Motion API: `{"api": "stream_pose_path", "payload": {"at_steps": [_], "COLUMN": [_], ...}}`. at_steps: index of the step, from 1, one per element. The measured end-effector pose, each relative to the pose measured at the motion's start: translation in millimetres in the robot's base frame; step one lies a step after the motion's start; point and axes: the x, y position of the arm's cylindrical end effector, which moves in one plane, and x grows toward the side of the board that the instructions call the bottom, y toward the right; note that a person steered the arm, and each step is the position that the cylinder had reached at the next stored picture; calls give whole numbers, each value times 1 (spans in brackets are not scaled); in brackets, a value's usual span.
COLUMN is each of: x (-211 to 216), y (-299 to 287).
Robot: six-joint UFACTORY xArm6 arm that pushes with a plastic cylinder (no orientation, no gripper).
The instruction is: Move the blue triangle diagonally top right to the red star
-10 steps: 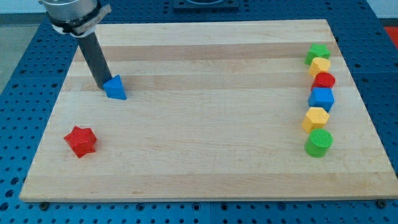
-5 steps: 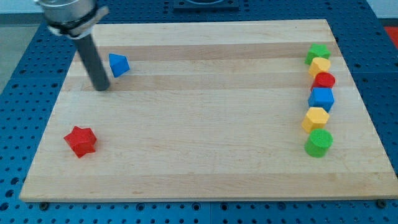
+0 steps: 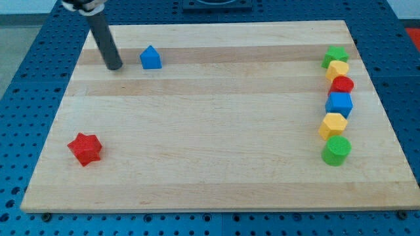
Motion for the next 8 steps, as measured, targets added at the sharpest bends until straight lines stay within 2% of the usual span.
{"api": "stream_pose_path", "payload": {"at_steps": [3,4,5,6,8], "x": [-6,15,-3,5,21], "y": [193,195,236,256,260]}}
